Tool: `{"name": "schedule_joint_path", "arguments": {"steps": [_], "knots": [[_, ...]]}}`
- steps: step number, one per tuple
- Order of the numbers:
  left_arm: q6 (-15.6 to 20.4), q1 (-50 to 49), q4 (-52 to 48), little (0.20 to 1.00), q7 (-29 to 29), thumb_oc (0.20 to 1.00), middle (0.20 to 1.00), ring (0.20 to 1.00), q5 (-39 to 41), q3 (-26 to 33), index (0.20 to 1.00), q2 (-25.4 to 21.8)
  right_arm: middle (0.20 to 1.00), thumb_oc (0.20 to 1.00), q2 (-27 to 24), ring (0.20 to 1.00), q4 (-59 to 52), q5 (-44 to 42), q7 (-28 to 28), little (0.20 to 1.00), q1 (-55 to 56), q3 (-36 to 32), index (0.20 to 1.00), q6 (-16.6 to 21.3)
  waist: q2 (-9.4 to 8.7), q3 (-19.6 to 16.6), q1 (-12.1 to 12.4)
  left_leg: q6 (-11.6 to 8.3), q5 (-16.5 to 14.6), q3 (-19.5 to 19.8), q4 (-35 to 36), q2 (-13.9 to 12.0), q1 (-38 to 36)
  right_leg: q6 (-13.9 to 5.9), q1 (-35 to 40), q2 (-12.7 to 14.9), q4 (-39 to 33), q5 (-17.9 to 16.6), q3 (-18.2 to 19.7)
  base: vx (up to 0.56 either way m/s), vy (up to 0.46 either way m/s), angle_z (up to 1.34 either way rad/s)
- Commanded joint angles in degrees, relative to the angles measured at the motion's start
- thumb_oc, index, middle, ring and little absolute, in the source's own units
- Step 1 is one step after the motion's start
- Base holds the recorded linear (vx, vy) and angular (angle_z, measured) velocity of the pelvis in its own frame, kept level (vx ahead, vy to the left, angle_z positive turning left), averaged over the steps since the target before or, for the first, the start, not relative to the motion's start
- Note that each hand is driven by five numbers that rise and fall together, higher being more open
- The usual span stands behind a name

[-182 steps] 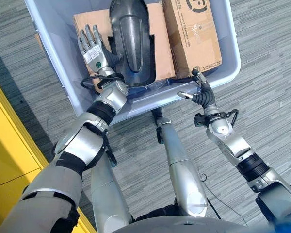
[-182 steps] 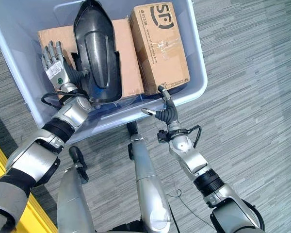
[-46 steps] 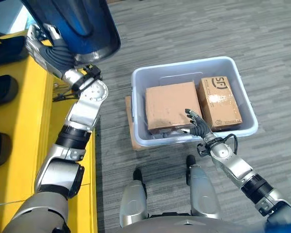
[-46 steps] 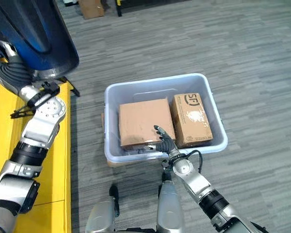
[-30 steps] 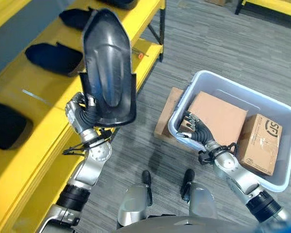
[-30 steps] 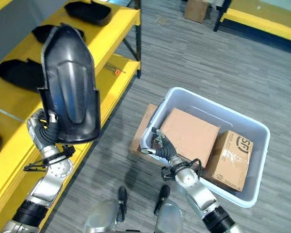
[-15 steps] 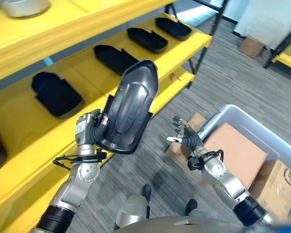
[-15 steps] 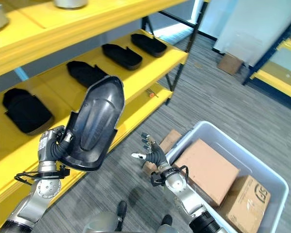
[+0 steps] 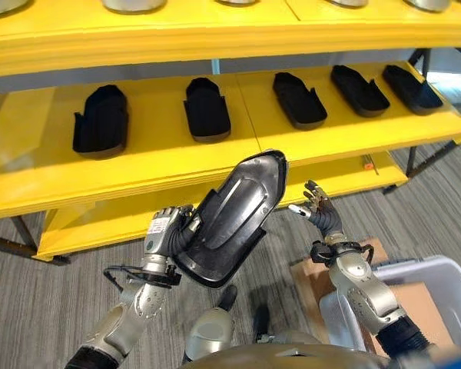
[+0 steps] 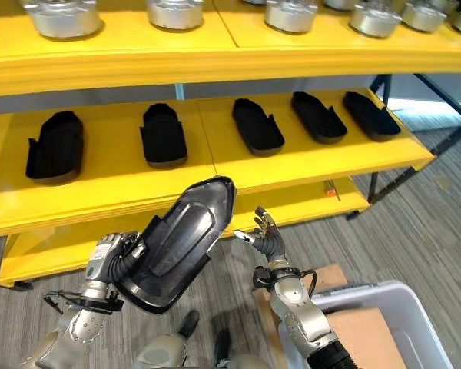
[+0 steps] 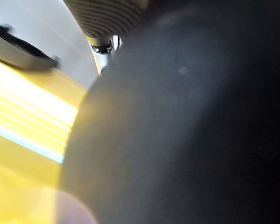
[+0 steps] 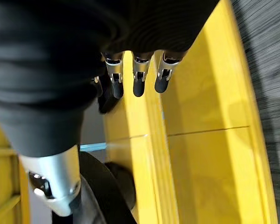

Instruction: Move parts from the plastic box to the shelf.

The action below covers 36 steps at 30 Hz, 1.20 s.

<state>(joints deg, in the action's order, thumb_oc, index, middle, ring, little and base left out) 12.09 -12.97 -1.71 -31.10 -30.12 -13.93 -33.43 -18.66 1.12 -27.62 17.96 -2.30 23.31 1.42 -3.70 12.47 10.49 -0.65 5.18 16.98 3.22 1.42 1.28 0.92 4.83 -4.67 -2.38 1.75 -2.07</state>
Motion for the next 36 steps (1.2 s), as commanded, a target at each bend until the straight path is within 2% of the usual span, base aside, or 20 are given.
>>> {"name": "schedule_joint_path", "arguments": {"steps": [1, 2, 4, 7, 12, 14, 17, 20, 22, 24, 25, 27, 32, 33, 35, 36], "knots": [[3.2, 7.0, -3.8, 0.2, -0.6, 0.2, 0.2, 0.2, -0.7, 3.1, 0.2, 0.8, 1.0, 1.0, -0.8, 1.0, -5.5, 1.4, -0.4, 1.0, -0.2, -2.1, 1.0, 3.2, 1.5, -1.0, -4.3, 2.81, -6.2, -8.0, 1.4, 3.7, -4.3, -6.61, 0.3, 4.0, 1.1, -1.2, -1.5, -0.01, 0.047, 0.42], [3.1, 8.7, -2.9, 0.2, 0.0, 0.2, 0.2, 0.2, -0.2, 1.8, 0.2, 0.9, 1.0, 1.0, -0.7, 1.0, -4.7, 1.7, -0.1, 1.0, 1.0, -3.0, 1.0, 4.2, 2.01, -1.4, -6.6, 2.55, -6.6, -13.9, 1.0, 2.1, -4.7, -6.52, -0.1, 4.6, 2.2, -0.6, -3.1, -0.01, 0.061, 0.65], [1.5, 9.7, -2.3, 0.2, -0.5, 0.2, 0.2, 0.2, 1.5, 0.1, 0.2, 1.1, 1.0, 1.0, -0.8, 1.0, -3.2, 2.2, -0.8, 1.0, 1.6, -3.2, 1.0, 6.3, 2.23, -1.4, -8.0, 2.13, -7.1, -15.8, 0.0, 1.1, -4.9, -6.21, -0.1, 5.1, 2.8, -0.1, -3.5, -0.01, 0.098, 1.5], [0.0, 7.8, -3.2, 0.2, -2.3, 0.2, 0.2, 0.2, 3.2, 0.6, 0.2, 2.4, 1.0, 1.0, -2.2, 1.0, -3.5, 3.4, -4.3, 1.0, 1.8, -4.2, 1.0, 6.0, 2.37, -1.1, -8.9, 0.53, -8.2, -14.6, -4.2, -1.4, -4.8, -5.46, 0.6, 6.4, 3.7, 0.7, -2.2, 0.01, 0.265, 0.43], [0.4, 6.6, -3.5, 0.2, -3.2, 0.2, 0.2, 0.2, 5.2, 3.3, 0.2, 1.7, 1.0, 1.0, -6.1, 1.0, -4.7, 1.7, -6.5, 1.0, 0.5, -4.9, 1.0, 6.0, 2.73, -0.4, -9.1, -2.5, -6.9, -13.9, -6.4, -7.5, -3.4, -4.91, -0.1, 8.7, 6.4, 2.2, -1.6, -0.02, 0.361, -0.45], [-0.3, 7.1, -3.2, 0.2, -3.5, 0.2, 0.2, 0.2, 5.9, 3.6, 0.2, 1.5, 1.0, 1.0, -6.7, 1.0, -4.8, 0.7, -7.3, 1.0, -0.1, -5.2, 1.0, 6.5, 3.29, -0.4, -9.5, -2.46, -7.4, -13.3, -6.2, -7.4, -3.7, -5.28, -0.5, 9.2, 7.2, 2.8, -0.8, -0.02, 0.438, -0.18], [-0.3, 8.0, -2.9, 0.2, -3.9, 0.2, 0.2, 0.2, 5.7, 3.4, 0.2, 1.4, 1.0, 1.0, -7.3, 1.0, -7.3, -0.2, -8.6, 1.0, 0.6, -6.5, 1.0, 5.7, 3.96, -0.8, -10.9, -2.0, -8.3, -14.9, -4.7, -6.5, -5.4, -6.62, -0.7, 10.1, 7.8, 3.0, 0.2, 0.01, 0.467, 0.01], [-0.8, 8.1, -3.0, 0.2, -3.6, 0.2, 0.2, 0.2, 4.8, 2.7, 0.2, 0.2, 1.0, 1.0, -7.5, 1.0, -8.5, 0.2, -8.2, 1.0, 1.3, -7.1, 1.0, 5.4, 3.78, -0.9, -11.4, -1.77, -8.7, -15.6, -3.7, -6.1, -6.7, -8.07, -1.1, 11.4, 8.8, 2.3, 0.6, 0.01, 0.45, 0.06], [-1.3, 8.7, -2.3, 0.2, -3.3, 0.2, 0.2, 0.2, 3.8, 2.0, 0.2, -0.1, 1.0, 1.0, -6.9, 1.0, -8.6, -0.9, -6.8, 1.0, 1.4, -7.3, 1.0, 4.2, 3.53, -1.0, -11.3, -1.13, -8.8, -15.2, -3.2, -5.5, -7.0, -9.12, -1.2, 12.5, 9.1, 1.5, 0.7, -0.01, 0.364, 0.03], [-1.1, 9.4, -1.6, 0.2, -2.9, 0.2, 0.2, 0.2, 4.2, 1.6, 0.2, -0.6, 1.0, 1.0, -6.4, 1.0, -8.3, -1.7, -6.7, 1.0, 1.3, -7.3, 1.0, 4.9, 3.33, -0.9, -10.9, -0.67, -8.8, -14.6, -2.7, -5.0, -7.2, -9.92, -1.3, 13.5, 9.1, 0.7, 0.2, -0.03, 0.292, 0.03], [0.2, 9.5, -1.5, 0.2, -2.4, 0.2, 0.2, 0.2, 3.0, 1.7, 0.2, -1.1, 1.0, 1.0, -5.5, 1.0, -8.4, -1.4, -7.1, 1.0, 1.7, -7.7, 1.0, 5.7, 3.23, -0.8, -10.3, 0.0, -8.8, -13.8, -1.8, -4.4, -7.5, -11.24, -2.0, 14.9, 9.2, -0.6, -0.5, -0.05, 0.334, 0.03], [0.8, 9.0, -2.1, 0.2, -1.3, 0.2, 0.2, 0.2, 2.9, 2.2, 0.2, -1.4, 1.0, 1.0, -4.2, 1.0, -8.7, 0.2, -8.4, 1.0, 2.1, -8.3, 1.0, 5.3, 3.25, -0.9, -9.5, 0.65, -8.6, -13.2, -0.4, -3.7, -7.7, -12.06, -3.0, 16.4, 9.3, -2.4, -1.1, -0.06, 0.374, 0.0], [0.8, 7.0, -2.3, 0.2, -0.7, 0.2, 0.2, 0.2, 2.5, 3.4, 0.2, -2.1, 1.0, 1.0, -2.9, 1.0, -7.3, 2.1, -9.5, 1.0, 1.8, -7.3, 1.0, 5.9, 2.99, -1.9, -6.4, 1.82, -9.2, -13.9, 1.2, -2.1, -7.5, -13.47, -3.5, 19.7, 6.8, -6.9, -6.4, -0.07, 0.253, -0.2], [0.2, 5.6, -2.7, 0.2, -0.9, 0.2, 0.2, 0.2, 1.7, 4.1, 0.2, -2.4, 1.0, 1.0, -2.6, 1.0, -6.6, 2.6, -9.6, 1.0, 1.4, -7.0, 1.0, 5.9, 2.85, -2.0, -5.2, 1.98, -9.5, -14.9, 1.7, -1.7, -7.7, -14.3, -4.4, 21.0, 6.3, -9.5, -9.2, -0.09, 0.225, -0.42], [0.0, 3.3, -3.0, 0.2, -1.0, 0.2, 0.2, 0.2, 2.4, 5.8, 0.2, -2.6, 1.0, 1.0, -2.4, 1.0, -6.0, 2.8, -10.1, 1.0, 0.8, -6.6, 1.0, 5.9, 2.6, -1.9, -3.7, 1.94, -9.9, -17.3, 1.8, -1.8, -7.9, -15.14, -5.3, 22.0, 7.0, -11.8, -13.3, -0.09, 0.164, -0.36], [0.1, 2.9, -3.1, 0.2, -1.1, 0.2, 0.2, 0.2, 2.3, 6.1, 0.2, -2.6, 1.0, 1.0, -2.3, 1.0, -5.8, 2.8, -10.1, 1.0, 0.7, -6.5, 1.0, 5.9, 2.56, -1.9, -3.5, 1.98, -10.0, -17.6, 1.8, -1.8, -7.8, -15.18, -5.5, 21.9, 7.2, -11.9, -13.8, -0.06, 0.087, -0.42]]}}
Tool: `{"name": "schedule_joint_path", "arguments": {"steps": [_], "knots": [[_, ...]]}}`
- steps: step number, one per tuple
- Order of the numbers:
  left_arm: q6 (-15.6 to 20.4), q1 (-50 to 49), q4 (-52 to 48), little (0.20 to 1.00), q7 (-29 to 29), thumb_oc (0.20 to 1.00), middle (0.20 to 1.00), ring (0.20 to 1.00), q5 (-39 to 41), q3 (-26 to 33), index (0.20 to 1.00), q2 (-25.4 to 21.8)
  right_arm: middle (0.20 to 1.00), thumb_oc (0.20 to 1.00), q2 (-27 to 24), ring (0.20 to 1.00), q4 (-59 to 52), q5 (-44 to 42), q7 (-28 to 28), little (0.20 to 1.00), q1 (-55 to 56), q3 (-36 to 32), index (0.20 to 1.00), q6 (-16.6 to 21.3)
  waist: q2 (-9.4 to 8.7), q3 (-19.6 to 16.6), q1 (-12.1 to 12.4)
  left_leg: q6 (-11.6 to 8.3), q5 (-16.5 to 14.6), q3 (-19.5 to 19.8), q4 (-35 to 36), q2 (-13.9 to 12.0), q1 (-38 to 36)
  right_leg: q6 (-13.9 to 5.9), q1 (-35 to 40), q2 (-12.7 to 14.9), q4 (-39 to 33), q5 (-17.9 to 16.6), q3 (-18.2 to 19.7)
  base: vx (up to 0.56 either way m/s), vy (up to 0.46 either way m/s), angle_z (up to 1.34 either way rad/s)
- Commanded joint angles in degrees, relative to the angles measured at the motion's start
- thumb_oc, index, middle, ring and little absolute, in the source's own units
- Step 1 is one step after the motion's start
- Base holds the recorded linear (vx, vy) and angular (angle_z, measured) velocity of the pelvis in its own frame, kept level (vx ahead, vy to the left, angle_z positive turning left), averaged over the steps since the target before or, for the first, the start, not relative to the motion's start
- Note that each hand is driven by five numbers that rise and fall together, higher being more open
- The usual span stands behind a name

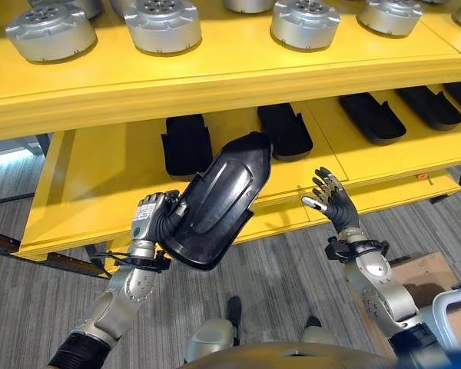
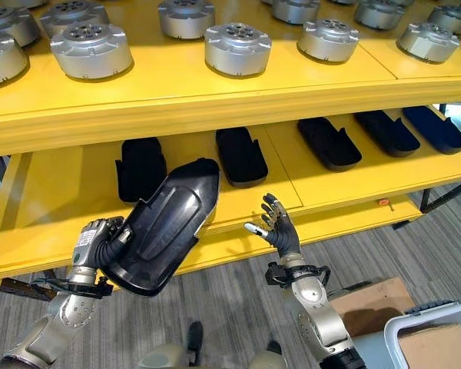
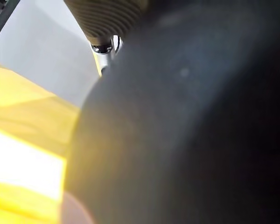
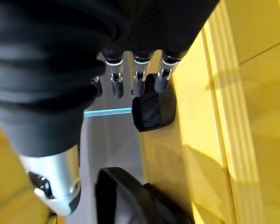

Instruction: Move parts from the plastic box to the shelf.

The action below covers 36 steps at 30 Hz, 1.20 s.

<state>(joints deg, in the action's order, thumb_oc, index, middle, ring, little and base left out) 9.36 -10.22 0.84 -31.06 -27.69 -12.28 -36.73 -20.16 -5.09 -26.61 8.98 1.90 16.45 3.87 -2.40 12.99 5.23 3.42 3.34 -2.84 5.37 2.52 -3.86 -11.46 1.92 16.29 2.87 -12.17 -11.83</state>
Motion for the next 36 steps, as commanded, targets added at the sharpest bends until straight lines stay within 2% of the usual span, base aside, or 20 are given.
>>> {"name": "schedule_joint_path", "arguments": {"steps": [1, 2, 4, 5, 7, 9, 11, 15, 17, 18, 19, 22, 24, 25, 26, 28, 29, 32, 34, 36], "knots": [[2.9, -0.7, -5.6, 0.2, -1.0, 0.2, 0.2, 0.2, -0.3, 5.0, 0.2, 0.6, 1.0, 1.0, -0.6, 1.0, 0.7, 1.9, -1.5, 1.0, -3.6, 0.5, 1.0, 3.5, 1.15, -2.5, 2.1, -1.87, -8.1, 2.2, -0.4, -2.8, -2.3, -2.67, -2.5, 0.0, 2.5, 2.9, -4.4, -0.03, 0.041, -0.51], [2.7, -1.0, -5.5, 0.2, -1.0, 0.2, 0.2, 0.2, -0.4, 5.2, 0.2, 0.7, 1.0, 1.0, -0.6, 1.0, 0.8, 2.1, -1.7, 1.0, -3.6, 0.5, 1.0, 3.5, 1.08, -2.6, 2.1, -1.77, -8.0, 2.3, -0.4, -2.7, -2.1, -2.53, -2.3, -0.6, 2.6, 3.6, -4.3, -0.01, 0.038, -0.44], [2.6, -1.0, -4.8, 0.2, -0.9, 0.2, 0.2, 0.2, -0.2, 5.1, 0.2, 0.6, 1.0, 1.0, -1.2, 1.0, -0.4, 2.6, -1.0, 1.0, -3.1, 1.1, 1.0, 3.3, 0.42, -2.4, 1.1, -0.71, -7.7, 3.9, -0.4, -1.4, -1.3, -1.63, -2.5, -5.9, 5.1, 6.9, -1.0, 0.0, 0.017, -0.15], [2.6, -0.9, -4.7, 0.2, -0.9, 0.2, 0.2, 0.2, -0.2, 5.0, 0.2, 0.7, 1.0, 1.0, -1.3, 1.0, -0.7, 2.6, -0.7, 1.0, -3.2, 1.3, 1.0, 3.3, 0.35, -2.3, 1.0, -0.55, -7.6, 4.1, -0.4, -1.2, -1.2, -1.42, -2.9, -6.8, 5.9, 7.1, -0.4, -0.02, -0.005, 0.48], [2.8, -0.1, -4.7, 0.2, -1.7, 0.2, 0.2, 0.2, 1.4, 3.0, 0.2, 1.3, 1.0, 1.0, -2.1, 1.0, -1.0, 2.1, 1.0, 1.0, -4.3, 2.4, 1.0, 3.5, 0.02, -1.2, -0.4, 0.21, -7.0, 7.0, -0.4, 0.4, -0.7, 2.24, -4.3, -15.4, 8.9, 11.6, 5.9, 0.03, -0.039, 0.62], [3.7, 0.9, -4.8, 0.2, -1.0, 0.2, 0.2, 0.2, 1.6, 1.7, 0.2, 1.9, 1.0, 1.0, -2.5, 1.0, -1.1, 3.1, 3.2, 1.0, -4.6, 2.6, 1.0, 3.8, 0.05, -1.0, -1.4, 0.58, -6.5, 9.0, -0.4, 1.7, -0.3, 4.04, -3.7, -17.7, 6.1, 13.3, 9.5, 0.06, -0.073, 0.56], [4.4, 1.6, -4.0, 0.2, -1.1, 0.2, 0.2, 0.2, 2.5, 0.7, 0.2, 2.8, 1.0, 1.0, -2.3, 1.0, -0.8, 3.4, 3.2, 1.0, -4.9, 2.6, 1.0, 4.2, -0.04, -0.7, -1.5, 0.8, -6.0, 10.5, -0.4, 2.4, -0.4, 5.0, -2.8, -18.4, 4.4, 13.2, 10.2, 0.08, -0.148, 1.16], [4.1, 0.8, -6.1, 0.2, -1.2, 0.2, 0.2, 0.2, 1.6, 1.1, 0.2, 4.6, 1.0, 1.0, -2.3, 1.0, -3.6, 5.6, 2.3, 1.0, -3.3, 2.1, 1.0, 3.8, -0.05, -0.9, -1.5, 0.22, -5.8, 11.0, -0.4, 2.5, -0.8, 5.21, 0.1, -18.0, 0.1, 13.1, 9.7, 0.09, -0.147, 0.46], [3.1, 1.5, -6.5, 0.2, 0.3, 0.2, 0.2, 0.2, 2.0, 0.9, 0.2, 4.8, 1.0, 1.0, -2.6, 1.0, -4.5, 5.6, 2.9, 1.0, -2.1, 2.4, 1.0, 3.9, 0.47, -1.4, -3.0, 0.23, -6.4, 6.4, -1.0, 2.3, -1.6, 5.2, 0.9, -17.4, -1.2, 13.0, 8.9, 0.08, -0.122, 0.16], [3.1, 1.8, -6.4, 0.2, 0.4, 0.2, 0.2, 0.2, 1.9, 0.8, 0.2, 4.8, 1.0, 1.0, -2.6, 1.0, -4.4, 5.6, 3.1, 1.0, -2.1, 2.5, 1.0, 4.0, 0.53, -1.4, -3.1, 0.24, -6.5, 5.8, -1.2, 2.3, -1.6, 5.24, 0.9, -17.3, -1.3, 13.0, 8.8, 0.0, -0.047, 0.09], [3.1, 3.1, -6.3, 0.2, 0.7, 0.2, 0.2, 0.2, 2.0, -0.1, 0.2, 4.5, 1.0, 1.0, -2.9, 1.0, -3.7, 5.6, 4.2, 1.0, -2.2, 2.3, 1.0, 4.5, 0.71, -1.0, -4.3, 0.16, -7.8, 1.8, -4.5, 1.9, -1.0, 5.42, 0.9, -16.7, -1.4, 12.8, 8.5, -0.04, -0.008, 0.08], [2.8, 3.7, -6.8, 0.2, -0.6, 0.2, 0.2, 0.2, 2.4, -0.7, 0.2, 4.6, 1.0, 1.0, -3.0, 1.0, -2.1, 5.7, 5.7, 1.0, -2.6, 2.3, 1.0, 5.6, 1.13, -0.8, -4.9, -0.75, -8.2, 1.5, -5.5, -0.1, -1.0, 5.93, 1.3, -16.1, -0.6, 13.3, 8.4, 0.02, 0.084, 0.3], [1.7, 1.6, -8.3, 0.2, -1.4, 0.2, 0.2, 0.2, 2.6, 0.7, 0.2, 4.6, 1.0, 1.0, -4.1, 1.0, -2.5, 5.0, 4.1, 1.0, -2.1, 1.3, 1.0, 4.5, 0.97, -1.2, -5.0, -3.28, -7.1, 2.5, -5.0, -3.9, -1.8, 6.48, 2.0, -15.1, 0.0, 14.6, 8.4, 0.05, 0.23, -0.06], [1.6, 1.4, -8.4, 0.2, -1.4, 0.2, 0.2, 0.2, 2.6, 0.9, 0.2, 4.6, 1.0, 1.0, -4.4, 1.0, -2.6, 4.7, 4.0, 1.0, -2.0, 1.2, 1.0, 4.4, 0.94, -1.2, -5.0, -3.81, -6.8, 2.4, -5.2, -4.6, -1.6, 6.59, 2.0, -14.8, 0.1, 14.7, 8.3, -0.01, 0.315, -0.15], [2.1, 1.1, -8.3, 0.2, -1.7, 0.2, 0.2, 0.2, 2.9, 1.3, 0.2, 4.8, 1.0, 1.0, -5.6, 1.0, -2.5, 4.2, 3.2, 1.0, -2.0, 0.5, 1.0, 4.9, 0.83, -0.7, -5.1, -5.72, -5.1, 1.6, -6.7, -8.0, -0.1, 6.98, 2.0, -13.7, 0.7, 14.9, 8.1, -0.04, 0.331, -0.12], [2.9, 1.2, -7.8, 0.2, -1.7, 0.2, 0.2, 0.2, 3.1, 1.5, 0.2, 4.9, 1.0, 1.0, -6.4, 1.0, -2.5, 4.0, 3.1, 1.0, -2.1, 0.2, 1.0, 5.1, 1.01, -0.6, -5.1, -6.67, -3.7, 1.5, -7.4, -10.2, 0.9, 7.27, 1.7, -13.1, 1.4, 15.3, 8.1, -0.04, 0.418, -0.15], [3.7, 1.6, -6.9, 0.2, -2.1, 0.2, 0.2, 0.2, 3.7, 1.8, 0.2, 5.2, 1.0, 1.0, -7.9, 1.0, -2.6, 5.4, 2.0, 1.0, -2.7, -0.1, 1.0, 4.7, 1.8, -0.6, -5.6, -7.97, -1.3, 2.8, -6.1, -13.7, 0.7, 7.28, 0.9, -12.1, 2.6, 16.4, 8.9, -0.02, 0.563, -0.14], [4.5, 1.7, -6.2, 0.2, -3.2, 0.2, 0.2, 0.2, 3.3, 1.8, 0.2, 5.3, 1.0, 1.0, -9.2, 1.0, -2.1, 6.4, 0.4, 1.0, -3.7, 0.4, 1.0, 4.2, 2.77, -0.7, -5.7, -8.91, -0.4, 5.5, -4.1, -14.5, -0.3, 6.88, 0.7, -11.6, 3.6, 17.3, 10.6, -0.01, 0.63, -0.06], [4.1, 3.4, -5.4, 0.2, -3.4, 0.2, 0.2, 0.2, 4.6, 1.0, 0.2, 4.6, 1.0, 1.0, -10.6, 1.0, -1.8, 6.5, -0.6, 1.0, -4.1, -0.4, 1.0, 4.8, 3.61, -0.8, -6.8, -8.69, -3.1, 4.0, -3.7, -12.2, -0.4, 5.31, 0.0, -9.9, 4.8, 17.5, 11.3, -0.06, 0.632, -0.23], [3.5, 4.5, -4.9, 0.2, -3.2, 0.2, 0.2, 0.2, 5.0, 0.4, 0.2, 4.2, 1.0, 1.0, -10.6, 1.0, -1.7, 5.7, -0.5, 1.0, -4.1, -0.5, 1.0, 4.6, 3.75, -0.8, -7.1, -8.69, -3.7, 3.4, -3.9, -11.2, -0.4, 4.47, -0.4, -9.2, 5.4, 17.2, 11.2, -0.03, 0.423, 0.04]]}}
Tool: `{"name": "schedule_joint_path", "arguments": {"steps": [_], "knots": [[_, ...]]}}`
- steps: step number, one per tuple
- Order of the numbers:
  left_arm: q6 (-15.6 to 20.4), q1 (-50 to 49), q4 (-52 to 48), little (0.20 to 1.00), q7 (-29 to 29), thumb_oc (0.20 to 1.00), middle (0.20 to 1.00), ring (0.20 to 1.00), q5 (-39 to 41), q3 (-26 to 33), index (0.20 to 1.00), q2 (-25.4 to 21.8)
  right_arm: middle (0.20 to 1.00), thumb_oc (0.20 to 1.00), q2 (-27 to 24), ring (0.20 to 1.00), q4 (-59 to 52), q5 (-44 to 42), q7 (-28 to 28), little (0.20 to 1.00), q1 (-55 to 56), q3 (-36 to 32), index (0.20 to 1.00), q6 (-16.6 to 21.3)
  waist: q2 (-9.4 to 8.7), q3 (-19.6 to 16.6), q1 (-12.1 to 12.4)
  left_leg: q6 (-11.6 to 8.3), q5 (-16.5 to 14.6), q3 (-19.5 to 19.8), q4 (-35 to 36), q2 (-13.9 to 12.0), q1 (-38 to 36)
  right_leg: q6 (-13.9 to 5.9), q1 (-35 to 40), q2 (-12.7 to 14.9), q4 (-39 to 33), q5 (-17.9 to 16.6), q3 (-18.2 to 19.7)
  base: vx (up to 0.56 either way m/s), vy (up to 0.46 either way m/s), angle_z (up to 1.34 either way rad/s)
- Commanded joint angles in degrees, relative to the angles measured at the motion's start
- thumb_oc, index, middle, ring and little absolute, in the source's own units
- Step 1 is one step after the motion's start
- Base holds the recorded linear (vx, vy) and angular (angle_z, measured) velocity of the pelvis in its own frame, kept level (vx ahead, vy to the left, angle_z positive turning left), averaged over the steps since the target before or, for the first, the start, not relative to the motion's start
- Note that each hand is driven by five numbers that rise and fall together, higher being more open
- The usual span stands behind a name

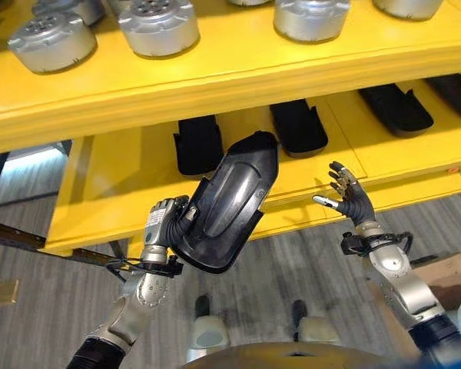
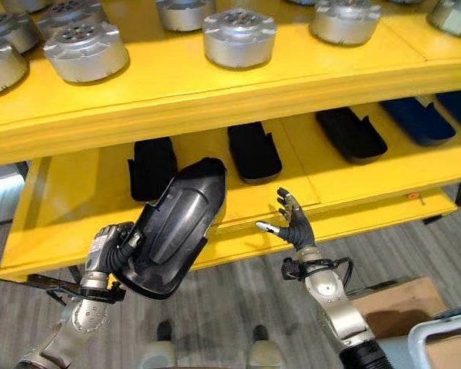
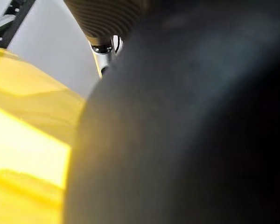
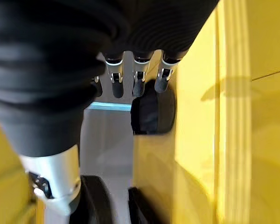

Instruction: Move parts from the plastic box to the shelf.

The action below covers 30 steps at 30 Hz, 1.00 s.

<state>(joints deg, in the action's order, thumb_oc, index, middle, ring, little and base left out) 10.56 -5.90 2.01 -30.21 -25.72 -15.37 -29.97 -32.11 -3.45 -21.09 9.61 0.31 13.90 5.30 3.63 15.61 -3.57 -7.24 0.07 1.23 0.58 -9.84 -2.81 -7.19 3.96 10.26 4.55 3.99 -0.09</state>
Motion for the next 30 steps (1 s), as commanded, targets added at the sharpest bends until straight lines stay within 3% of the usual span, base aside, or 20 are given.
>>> {"name": "schedule_joint_path", "arguments": {"steps": [1, 4, 5, 7, 11, 12, 13, 14, 15, 16, 18, 25, 30], "knots": [[2.1, 2.0, -4.8, 0.2, -3.7, 0.2, 0.2, 0.2, 3.5, 1.8, 0.2, -3.3, 1.0, 1.0, 1.5, 1.0, -2.8, -2.6, -0.5, 1.0, -2.7, 1.8, 1.0, 2.9, -2.84, -3.4, 1.6, 2.7, -1.8, -1.0, 0.0, 2.7, -1.7, -1.18, -2.6, -1.6, 4.4, 0.3, -0.5, -0.02, 0.551, 0.16], [2.3, 3.2, -4.1, 0.2, -2.7, 0.2, 0.2, 0.2, 2.4, 0.7, 0.2, -3.6, 1.0, 1.0, 2.6, 1.0, -3.0, -4.0, 0.3, 1.0, -2.1, 1.1, 1.0, 3.4, -4.2, -3.2, 2.3, 4.05, -3.8, -0.4, -2.9, 4.6, -0.9, -2.96, -2.3, 0.7, 4.4, -1.3, -1.4, -0.02, 0.41, 0.14], [2.7, 3.0, -4.4, 0.2, -2.2, 0.2, 0.2, 0.2, 1.0, 0.9, 0.2, -3.8, 1.0, 1.0, 3.8, 1.0, -4.1, -4.8, 0.0, 1.0, -1.0, 0.3, 1.0, 3.0, -4.98, -3.0, 3.1, 5.31, -4.4, 0.6, -2.7, 5.8, -1.1, -3.99, -2.6, 2.3, 4.6, -2.6, -2.3, -0.04, 0.392, 0.36], [3.9, 1.6, -5.1, 0.2, -2.9, 0.2, 0.2, 0.2, -1.2, 2.2, 0.2, -4.4, 1.0, 1.0, 5.3, 1.0, -4.9, -4.2, -1.2, 1.0, 0.0, -0.4, 1.0, 2.3, -5.37, -2.8, 4.5, 6.24, -4.1, 1.1, -0.6, 6.8, -1.9, -4.27, -3.2, 3.7, 4.4, -4.3, -4.7, -0.06, 0.411, 0.1], [6.4, -1.7, -5.9, 0.2, -9.0, 0.2, 0.2, 0.2, -7.9, 5.0, 0.2, -5.5, 1.0, 1.0, 6.9, 1.0, -3.2, 0.0, -3.3, 1.0, -0.4, 0.8, 1.0, 3.8, -5.7, -2.8, 8.3, 6.55, -3.9, -1.6, 1.2, 7.1, -2.9, -5.65, -3.4, 6.5, 2.1, -9.0, -14.0, -0.09, 0.224, -0.4], [6.9, -3.8, -6.4, 0.2, -12.6, 0.2, 0.2, 0.2, -10.7, 7.0, 0.2, -6.4, 1.0, 1.0, 7.7, 1.0, -1.6, 1.3, -4.6, 1.0, -1.7, 2.3, 1.0, 4.1, -6.26, -2.9, 10.5, 6.81, -4.2, -4.6, 2.8, 7.4, -4.0, -6.74, -4.6, 7.3, 2.7, -12.2, -19.3, -0.13, 0.236, -0.92], [7.1, -4.4, -6.5, 0.2, -13.1, 0.2, 0.2, 0.2, -10.7, 7.6, 0.2, -6.8, 1.0, 1.0, 7.6, 1.0, -1.2, 1.3, -4.5, 1.0, -2.0, 2.7, 1.0, 4.3, -6.36, -3.0, 10.8, 7.04, -4.2, -5.2, 3.4, 7.6, -4.3, -6.75, -4.8, 6.6, 2.6, -11.9, -20.1, -0.08, 0.248, -1.64], [6.7, -4.8, -6.0, 0.2, -12.1, 0.2, 0.2, 0.2, -7.8, 8.5, 0.2, -7.1, 1.0, 1.0, 6.9, 1.0, -0.8, 2.2, -2.8, 1.0, -1.8, 4.0, 1.0, 5.2, -6.63, -3.7, 10.5, 7.71, -4.2, -4.6, 3.9, 8.3, -3.9, -5.6, -3.6, 1.6, 1.3, -7.7, -18.1, 0.0, 0.12, -1.11], [6.5, -4.6, -6.0, 0.2, -11.7, 0.2, 0.2, 0.2, -7.4, 8.5, 0.2, -7.0, 1.0, 1.0, 6.8, 1.0, -1.0, 2.5, -2.4, 1.0, -1.7, 4.1, 1.0, 5.3, -6.71, -3.8, 10.3, 7.89, -4.1, -4.3, 3.8, 8.5, -3.7, -5.45, -3.5, 1.2, 1.2, -7.3, -17.4, 0.03, 0.108, -0.65], [5.8, -4.2, -5.8, 0.2, -11.5, 0.2, 0.2, 0.2, -6.6, 8.1, 0.2, -6.6, 1.0, 1.0, 6.5, 1.0, -1.5, 3.9, -1.3, 1.0, -1.6, 4.5, 1.0, 5.4, -6.88, -3.8, 9.6, 8.43, -4.3, -3.2, 3.5, 9.0, -3.5, -5.25, -4.5, 0.9, 1.5, -8.4, -14.5, 0.0, 0.03, 0.49], [4.5, -3.7, -5.5, 0.2, -12.2, 0.2, 0.2, 0.2, -4.2, 7.5, 0.2, -6.5, 1.0, 1.0, 6.4, 1.0, -2.6, 5.2, -1.6, 1.0, -2.4, 4.9, 1.0, 6.4, -7.51, -3.7, 9.2, 8.88, -4.2, -2.7, 3.1, 9.2, -2.6, -4.73, -5.5, 0.3, 2.0, -8.9, -12.5, -0.03, -0.005, 0.66], [3.7, -4.1, -5.2, 0.2, -12.8, 0.2, 0.2, 0.2, -2.8, 6.6, 0.2, -4.7, 1.0, 1.0, 3.5, 1.0, -6.1, 15.7, -5.5, 1.0, -5.1, 6.8, 1.0, 11.6, -9.29, -3.9, 11.0, 8.64, -4.6, -3.3, 3.9, 9.3, -3.6, -5.33, -1.7, 0.9, -4.4, -9.8, -15.0, 0.01, -0.009, 0.05], [4.2, -2.9, -5.0, 0.2, -12.2, 0.2, 0.2, 0.2, -5.3, 5.6, 0.2, -5.7, 1.0, 1.0, 1.2, 1.0, -7.9, 13.9, -4.4, 1.0, -6.9, 7.6, 1.0, 12.0, -10.42, -4.0, 11.3, 9.5, -5.3, -2.1, 4.1, 10.1, -3.9, -5.69, -1.8, 0.6, -2.8, -10.3, -14.2, 0.02, 0.044, -0.04]]}}
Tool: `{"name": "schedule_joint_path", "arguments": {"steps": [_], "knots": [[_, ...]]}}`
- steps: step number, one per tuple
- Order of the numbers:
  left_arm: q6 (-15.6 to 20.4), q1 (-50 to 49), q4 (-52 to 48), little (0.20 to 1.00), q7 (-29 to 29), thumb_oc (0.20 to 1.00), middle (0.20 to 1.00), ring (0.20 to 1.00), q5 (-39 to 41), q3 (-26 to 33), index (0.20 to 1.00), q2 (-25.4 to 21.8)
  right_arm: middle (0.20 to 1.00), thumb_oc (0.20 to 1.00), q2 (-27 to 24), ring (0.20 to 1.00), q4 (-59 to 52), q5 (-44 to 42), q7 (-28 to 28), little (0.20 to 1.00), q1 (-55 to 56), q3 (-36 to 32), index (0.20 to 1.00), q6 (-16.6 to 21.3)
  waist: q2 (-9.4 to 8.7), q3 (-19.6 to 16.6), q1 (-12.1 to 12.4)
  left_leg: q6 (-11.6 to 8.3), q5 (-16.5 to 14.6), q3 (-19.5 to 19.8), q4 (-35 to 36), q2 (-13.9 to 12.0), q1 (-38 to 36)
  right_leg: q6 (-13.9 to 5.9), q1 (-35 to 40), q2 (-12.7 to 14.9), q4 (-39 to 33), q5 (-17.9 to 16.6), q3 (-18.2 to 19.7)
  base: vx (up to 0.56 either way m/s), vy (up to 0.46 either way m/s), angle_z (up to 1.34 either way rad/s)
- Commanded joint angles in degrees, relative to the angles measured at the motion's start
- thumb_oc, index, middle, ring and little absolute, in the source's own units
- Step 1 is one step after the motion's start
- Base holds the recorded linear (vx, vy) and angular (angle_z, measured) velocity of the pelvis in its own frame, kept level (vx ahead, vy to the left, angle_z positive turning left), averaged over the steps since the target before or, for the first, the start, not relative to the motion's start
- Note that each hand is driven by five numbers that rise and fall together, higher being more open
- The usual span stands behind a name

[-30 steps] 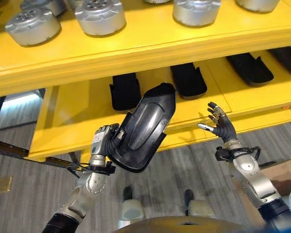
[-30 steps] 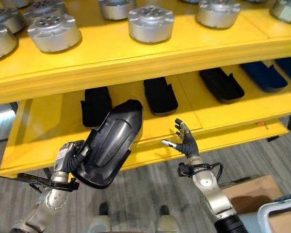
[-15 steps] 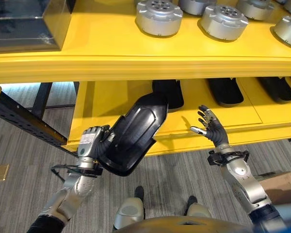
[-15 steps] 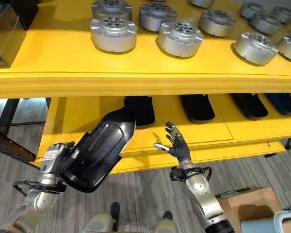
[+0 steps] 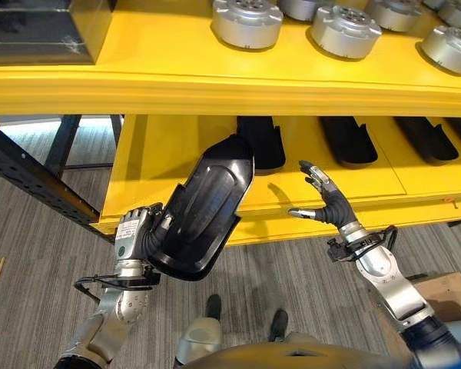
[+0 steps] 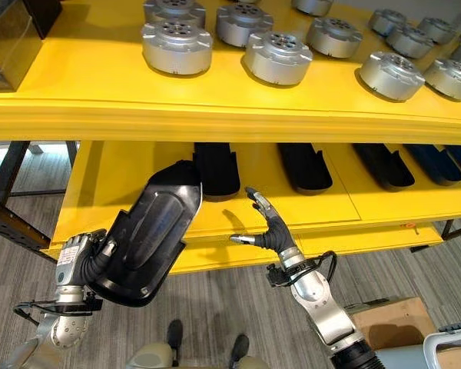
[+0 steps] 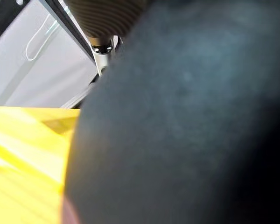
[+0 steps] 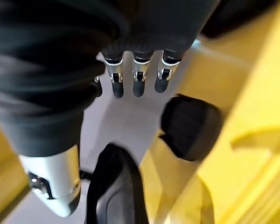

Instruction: Move parts from the plastic box to the shelf.

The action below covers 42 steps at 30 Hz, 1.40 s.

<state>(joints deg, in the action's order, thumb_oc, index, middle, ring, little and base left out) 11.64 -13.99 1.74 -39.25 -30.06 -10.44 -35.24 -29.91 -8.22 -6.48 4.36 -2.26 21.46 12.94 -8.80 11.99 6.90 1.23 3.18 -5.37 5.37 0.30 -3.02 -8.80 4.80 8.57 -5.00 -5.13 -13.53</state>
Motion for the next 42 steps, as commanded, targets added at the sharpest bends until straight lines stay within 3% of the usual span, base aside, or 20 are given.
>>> {"name": "schedule_joint_path", "arguments": {"steps": [1, 4, 7, 8, 10, 11, 13, 18, 20, 22, 27, 30, 33, 36, 38, 40, 41, 42], "knots": [[3.2, 5.6, -4.7, 0.2, -2.9, 0.2, 0.2, 0.2, -1.2, 0.5, 0.2, -0.5, 1.0, 1.0, -0.9, 1.0, -3.2, 0.1, 1.1, 1.0, -4.5, 0.1, 1.0, 4.7, 1.85, -0.3, 0.9, 1.36, -8.4, 5.2, -0.5, 0.2, -3.6, -4.01, -2.7, 2.0, 8.2, -1.1, -0.3, 0.02, 0.072, 0.02], [2.9, 5.9, -5.0, 0.2, -2.5, 0.2, 0.2, 0.2, -0.3, 0.5, 0.2, -0.6, 1.0, 1.0, -0.5, 1.0, -3.5, 0.9, 1.5, 1.0, -4.6, 0.5, 1.0, 5.6, 1.63, 0.0, 1.0, 1.92, -8.5, 5.7, -0.4, 0.8, -3.6, -4.31, -3.5, 1.8, 11.7, -1.9, -0.5, 0.02, 0.068, 0.08], [1.9, 5.7, -5.2, 0.2, -2.8, 0.2, 0.2, 0.2, 1.0, 0.7, 0.2, -0.7, 1.0, 1.0, 0.1, 1.0, -3.9, 1.4, 1.1, 1.0, -4.9, 1.1, 1.0, 6.8, 1.56, 0.4, 0.9, 2.16, -8.7, 6.1, -0.4, 0.9, -4.1, -4.04, -4.9, 0.0, 13.4, -1.1, 0.0, 0.09, 0.013, -0.04], [1.9, 6.3, -4.8, 0.2, -2.8, 0.2, 0.2, 0.2, 1.5, -0.2, 0.2, -0.3, 1.0, 1.0, 0.0, 1.0, -4.4, 1.9, 2.4, 1.0, -4.7, 1.4, 1.0, 6.3, 1.5, 0.5, -0.2, 2.21, -8.9, 7.5, -0.4, 1.3, -4.5, -3.32, -4.7, -2.9, 10.5, 0.5, 3.6, 0.19, -0.067, -0.04], [1.6, 7.4, -4.4, 0.2, -2.9, 0.2, 0.2, 0.2, 2.4, -1.3, 0.2, 0.5, 1.0, 1.0, 0.0, 1.0, -5.1, 2.8, 4.7, 1.0, -4.5, 1.7, 1.0, 6.2, 1.29, 0.4, -1.3, 2.34, -8.8, 9.4, -0.4, 2.0, -4.4, -2.67, -5.3, -4.8, 7.1, 0.0, 7.1, 0.22, -0.098, 0.27], [1.4, 8.0, -4.1, 0.2, -2.7, 0.2, 0.2, 0.2, 2.4, -2.4, 0.2, 1.2, 1.0, 1.0, 0.3, 1.0, -5.5, 3.6, 6.8, 1.0, -4.5, 1.9, 1.0, 6.0, 1.3, 0.5, -2.3, 2.55, -8.8, 11.0, -0.4, 2.4, -4.5, -2.77, -6.2, -5.8, 6.6, -1.0, 10.8, 0.16, -0.114, 0.86], [1.0, 8.4, -4.1, 0.2, -2.9, 0.2, 0.2, 0.2, 2.1, -3.1, 0.2, 1.8, 1.0, 1.0, 0.4, 1.0, -6.2, 3.8, 8.4, 1.0, -4.3, 1.3, 1.0, 6.1, 1.01, 0.4, -3.0, 2.36, -7.9, 12.8, -0.4, 2.8, -3.6, -2.17, -6.6, -7.1, 6.6, -1.0, 13.3, 0.14, -0.165, 0.94], [-0.1, 8.3, -4.6, 0.2, -5.3, 0.2, 0.2, 0.2, 1.0, -2.0, 0.2, 3.2, 1.0, 1.0, 0.8, 1.0, -6.9, 3.6, 8.1, 1.0, -2.3, 0.0, 1.0, 7.1, 1.24, -0.1, -3.4, 2.54, -8.0, 11.8, -0.4, 2.9, -3.7, -1.38, -4.6, -7.1, 6.8, 1.2, 12.4, 0.17, -0.125, 0.43], [0.5, 8.2, -5.6, 0.2, -8.4, 0.2, 0.2, 0.2, -3.3, -1.1, 0.2, 2.6, 1.0, 1.0, 0.5, 1.0, -7.0, 4.4, 8.2, 1.0, -1.7, -0.2, 1.0, 7.3, 1.8, -0.2, -3.7, 3.2, -9.4, 10.5, -1.3, 3.4, -4.5, -1.18, -3.8, -7.1, 7.2, 2.4, 12.1, 0.16, -0.077, -0.11], [2.3, 8.7, -6.3, 0.2, -8.4, 0.2, 0.2, 0.2, -5.1, -0.8, 0.2, 1.8, 1.0, 1.0, -0.3, 1.0, -6.7, 8.6, 10.3, 1.0, -1.9, 0.3, 1.0, 7.5, 2.42, 0.0, -3.9, 3.96, -11.1, 9.7, -4.1, 4.4, -4.3, -0.66, -3.4, -7.1, 8.1, 3.3, 11.9, 0.15, -0.101, -0.09], [1.6, 9.1, -5.9, 0.2, -9.4, 0.2, 0.2, 0.2, -1.3, -1.7, 0.2, 2.5, 1.0, 1.0, -2.1, 1.0, -6.0, 7.2, 10.6, 1.0, -2.8, 1.2, 1.0, 9.4, 4.27, 0.4, -4.6, 5.64, -14.3, 8.7, -9.5, 7.6, -4.0, 0.75, -3.3, -8.0, 9.7, 4.7, 12.8, 0.12, -0.084, -0.04], [0.9, 10.6, -6.4, 0.2, -10.3, 0.2, 0.2, 0.2, 1.1, -2.1, 0.2, 3.4, 1.0, 1.0, -3.4, 1.0, -5.3, 7.0, 11.2, 1.0, -2.5, 0.4, 1.0, 9.6, 4.53, 1.6, -4.8, 4.24, -16.3, 8.3, -18.8, 9.4, -0.3, 1.85, -2.2, -7.4, 10.1, 5.3, 13.6, 0.04, -0.018, 0.03], [-0.1, 11.8, -7.1, 0.2, -10.3, 0.2, 0.2, 0.2, 3.1, -2.1, 0.2, 4.5, 1.0, 1.0, -3.3, 1.0, -5.8, 8.1, 13.0, 1.0, -2.6, 0.7, 1.0, 7.3, 4.43, 1.8, -5.4, 2.26, -15.4, 8.1, -18.2, 6.1, 0.5, 1.98, -1.7, -6.6, 10.5, 6.1, 13.5, 0.03, 0.109, 0.21], [-0.6, 10.5, -8.9, 0.2, -10.7, 0.2, 0.2, 0.2, 1.6, -1.4, 0.2, 4.4, 1.0, 1.0, -3.3, 1.0, -6.8, 8.6, 14.5, 1.0, -1.8, 0.3, 1.0, 6.0, 4.13, 1.4, -5.8, -0.67, -10.2, 10.0, -10.7, 0.3, -0.9, 2.06, -1.7, -6.1, 10.5, 6.7, 13.6, 0.02, 0.221, 0.09], [-0.6, 8.9, -9.7, 0.2, -11.0, 0.2, 0.2, 0.2, 2.9, -0.2, 0.2, 4.3, 1.0, 1.0, -4.1, 1.0, -6.9, 7.8, 14.6, 1.0, -1.2, -0.5, 1.0, 6.4, 3.97, 1.4, -5.6, -2.62, -8.3, 11.7, -9.0, -3.0, -1.0, 2.41, -1.5, -5.8, 10.3, 7.0, 14.4, -0.01, 0.275, -0.32], [-0.7, 7.9, -9.0, 0.2, -12.0, 0.2, 0.2, 0.2, 4.4, 0.9, 0.2, 4.4, 1.0, 1.0, -5.4, 1.0, -6.0, 5.9, 14.1, 1.0, -1.6, -1.2, 1.0, 7.7, 4.31, 1.8, -5.5, -3.01, -8.4, 14.2, -8.9, -3.5, -0.6, 2.17, -1.7, -5.3, 9.8, 6.9, 16.8, -0.09, 0.393, -0.63], [-0.5, 8.1, -8.4, 0.2, -12.1, 0.2, 0.2, 0.2, 4.8, 1.0, 0.2, 4.4, 1.0, 1.0, -5.7, 1.0, -6.1, 6.8, 14.7, 1.0, -2.0, -1.4, 1.0, 7.4, 4.62, 1.6, -6.0, -3.22, -8.5, 13.0, -8.1, -4.0, -1.1, 1.84, -2.0, -5.0, 9.8, 7.0, 17.4, -0.09, 0.478, -0.79], [-0.9, 8.4, -7.6, 0.2, -12.5, 0.2, 0.2, 0.2, 5.8, 0.4, 0.2, 4.6, 1.0, 1.0, -5.9, 1.0, -6.7, 12.8, 18.7, 1.0, -1.7, -2.3, 1.0, 6.6, 4.99, 1.3, -6.7, -3.32, -8.3, 11.6, -6.8, -4.2, -1.8, 1.21, -2.3, -4.6, 10.2, 7.0, 17.9, -0.03, 0.441, -0.99]]}}
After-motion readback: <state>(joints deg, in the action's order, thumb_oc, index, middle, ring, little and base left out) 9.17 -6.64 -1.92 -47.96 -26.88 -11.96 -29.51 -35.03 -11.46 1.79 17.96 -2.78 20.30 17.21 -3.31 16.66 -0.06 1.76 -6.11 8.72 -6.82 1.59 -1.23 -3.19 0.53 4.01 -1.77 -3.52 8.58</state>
